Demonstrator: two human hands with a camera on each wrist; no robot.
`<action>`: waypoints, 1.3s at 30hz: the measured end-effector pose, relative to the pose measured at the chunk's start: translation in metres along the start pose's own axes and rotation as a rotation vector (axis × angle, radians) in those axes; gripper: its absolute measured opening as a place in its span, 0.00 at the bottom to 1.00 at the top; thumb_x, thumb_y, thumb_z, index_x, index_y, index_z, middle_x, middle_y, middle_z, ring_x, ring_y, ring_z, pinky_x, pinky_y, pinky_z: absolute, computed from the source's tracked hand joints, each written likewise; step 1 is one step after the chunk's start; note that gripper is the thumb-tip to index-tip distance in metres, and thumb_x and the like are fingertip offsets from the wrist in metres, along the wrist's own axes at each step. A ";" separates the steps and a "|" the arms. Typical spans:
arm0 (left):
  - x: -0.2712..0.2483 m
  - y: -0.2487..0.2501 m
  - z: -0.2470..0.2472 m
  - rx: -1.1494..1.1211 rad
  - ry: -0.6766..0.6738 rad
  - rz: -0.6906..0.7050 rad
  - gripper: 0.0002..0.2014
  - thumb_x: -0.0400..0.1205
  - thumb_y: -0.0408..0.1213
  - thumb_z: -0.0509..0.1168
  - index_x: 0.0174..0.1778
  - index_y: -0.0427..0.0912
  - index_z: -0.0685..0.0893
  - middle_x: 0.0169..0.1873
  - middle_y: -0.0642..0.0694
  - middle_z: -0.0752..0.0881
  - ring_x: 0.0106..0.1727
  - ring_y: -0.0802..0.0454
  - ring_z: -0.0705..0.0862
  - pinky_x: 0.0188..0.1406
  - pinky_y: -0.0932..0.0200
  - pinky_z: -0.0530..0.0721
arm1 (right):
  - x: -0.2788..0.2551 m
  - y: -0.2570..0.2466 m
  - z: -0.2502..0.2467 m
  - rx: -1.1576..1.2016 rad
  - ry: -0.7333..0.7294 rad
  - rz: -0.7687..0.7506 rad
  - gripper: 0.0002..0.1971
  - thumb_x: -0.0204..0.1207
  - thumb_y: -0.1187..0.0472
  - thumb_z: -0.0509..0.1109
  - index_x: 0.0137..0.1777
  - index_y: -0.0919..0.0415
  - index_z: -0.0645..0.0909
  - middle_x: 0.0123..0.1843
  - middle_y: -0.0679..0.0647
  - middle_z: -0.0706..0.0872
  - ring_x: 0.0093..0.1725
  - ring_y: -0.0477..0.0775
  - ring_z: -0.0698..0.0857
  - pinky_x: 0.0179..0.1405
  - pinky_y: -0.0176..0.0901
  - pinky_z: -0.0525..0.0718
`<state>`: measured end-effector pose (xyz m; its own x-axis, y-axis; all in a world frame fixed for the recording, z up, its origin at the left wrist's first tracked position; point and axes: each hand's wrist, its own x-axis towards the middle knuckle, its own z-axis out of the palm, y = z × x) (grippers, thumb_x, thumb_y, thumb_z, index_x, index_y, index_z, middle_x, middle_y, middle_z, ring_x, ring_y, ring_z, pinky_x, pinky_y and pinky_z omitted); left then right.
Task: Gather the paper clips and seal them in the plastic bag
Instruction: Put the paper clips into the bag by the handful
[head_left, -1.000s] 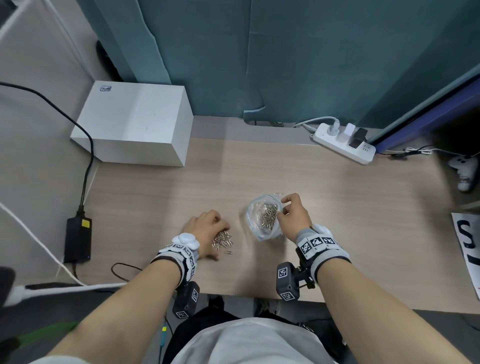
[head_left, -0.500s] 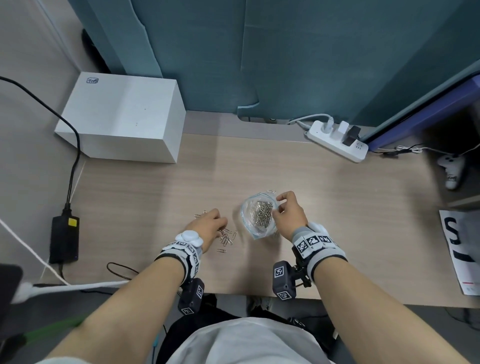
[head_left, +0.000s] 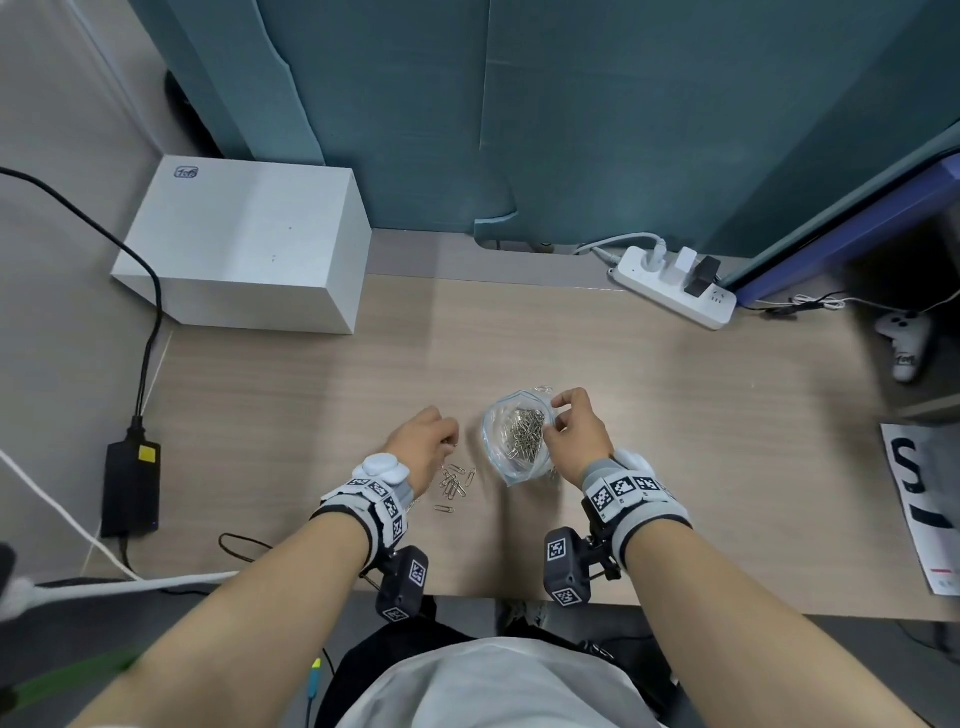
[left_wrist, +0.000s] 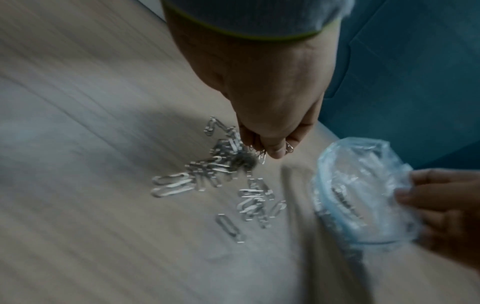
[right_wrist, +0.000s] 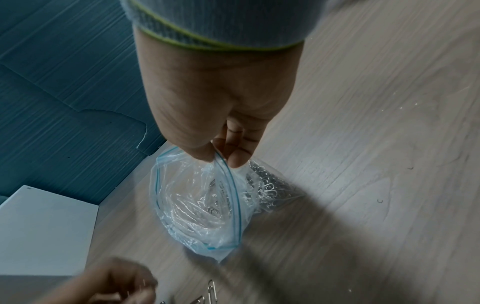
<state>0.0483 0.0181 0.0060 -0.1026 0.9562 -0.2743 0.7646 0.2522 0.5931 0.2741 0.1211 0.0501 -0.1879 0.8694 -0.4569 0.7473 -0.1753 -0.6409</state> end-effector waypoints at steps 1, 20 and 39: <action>0.003 0.010 -0.001 -0.041 0.028 0.025 0.07 0.79 0.32 0.71 0.43 0.50 0.82 0.43 0.53 0.76 0.41 0.50 0.80 0.43 0.55 0.80 | 0.000 0.000 0.000 0.002 -0.001 0.001 0.12 0.82 0.65 0.66 0.61 0.50 0.71 0.40 0.51 0.84 0.37 0.52 0.83 0.29 0.41 0.73; -0.016 -0.011 0.021 0.201 -0.092 -0.002 0.33 0.61 0.62 0.78 0.62 0.61 0.79 0.60 0.59 0.77 0.61 0.53 0.76 0.58 0.51 0.80 | 0.000 -0.001 0.001 -0.005 -0.004 -0.007 0.12 0.82 0.64 0.66 0.59 0.48 0.71 0.39 0.50 0.84 0.37 0.53 0.84 0.31 0.42 0.75; -0.007 0.018 0.037 0.383 0.019 -0.013 0.18 0.78 0.51 0.72 0.62 0.52 0.79 0.57 0.51 0.80 0.60 0.46 0.78 0.60 0.49 0.75 | -0.002 0.000 0.002 -0.012 0.010 0.016 0.13 0.81 0.64 0.67 0.60 0.48 0.71 0.42 0.52 0.85 0.38 0.52 0.84 0.32 0.41 0.75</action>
<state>0.0863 0.0106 -0.0097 -0.1229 0.9569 -0.2633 0.9453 0.1936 0.2624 0.2736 0.1186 0.0496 -0.1701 0.8711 -0.4607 0.7580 -0.1831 -0.6261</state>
